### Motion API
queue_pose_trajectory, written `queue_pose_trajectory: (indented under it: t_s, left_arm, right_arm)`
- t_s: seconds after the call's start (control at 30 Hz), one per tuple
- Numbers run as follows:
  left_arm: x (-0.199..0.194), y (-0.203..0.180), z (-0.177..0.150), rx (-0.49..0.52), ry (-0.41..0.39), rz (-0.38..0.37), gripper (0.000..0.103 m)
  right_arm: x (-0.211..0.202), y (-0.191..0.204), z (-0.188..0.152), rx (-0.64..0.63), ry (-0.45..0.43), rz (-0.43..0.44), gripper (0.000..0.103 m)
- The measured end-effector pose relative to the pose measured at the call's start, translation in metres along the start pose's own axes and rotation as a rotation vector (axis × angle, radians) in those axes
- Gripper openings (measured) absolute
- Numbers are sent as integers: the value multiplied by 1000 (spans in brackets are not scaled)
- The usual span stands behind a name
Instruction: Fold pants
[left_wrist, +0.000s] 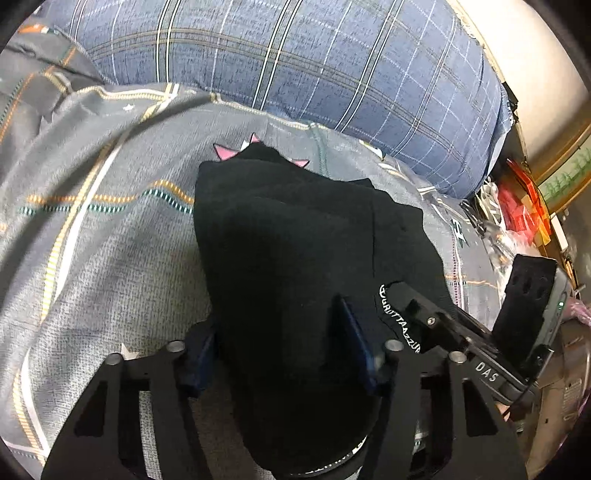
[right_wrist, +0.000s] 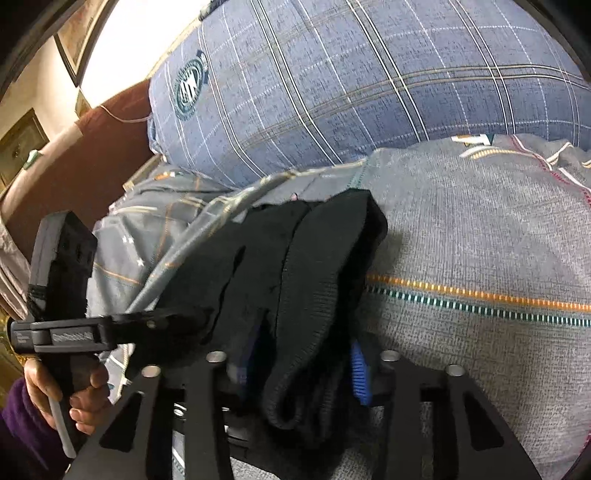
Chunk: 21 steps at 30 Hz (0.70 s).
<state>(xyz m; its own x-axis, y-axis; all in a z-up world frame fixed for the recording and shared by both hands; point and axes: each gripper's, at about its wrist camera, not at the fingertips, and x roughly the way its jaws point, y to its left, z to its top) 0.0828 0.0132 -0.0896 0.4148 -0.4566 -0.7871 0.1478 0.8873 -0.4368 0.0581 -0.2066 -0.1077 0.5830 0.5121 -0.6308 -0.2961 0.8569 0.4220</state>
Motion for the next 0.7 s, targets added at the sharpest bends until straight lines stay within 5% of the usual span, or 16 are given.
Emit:
queue_pose_trajectory:
  t_s: [0.1, 0.37, 0.53, 0.7]
  left_arm:
    - [-7, -7, 2, 14, -24, -1, 46]
    - [-19, -41, 19, 96, -100, 16, 46]
    - [16, -36, 18, 75, -10, 89, 46]
    - [19, -35, 13, 74, -29, 115, 49]
  right_arm:
    - [-12, 8, 3, -42, -63, 4, 28]
    - [-43, 13, 12, -69, -205, -10, 28]
    - [-27, -6, 12, 7, -110, -72, 28]
    - [-15, -17, 13, 58, -50, -83, 32]
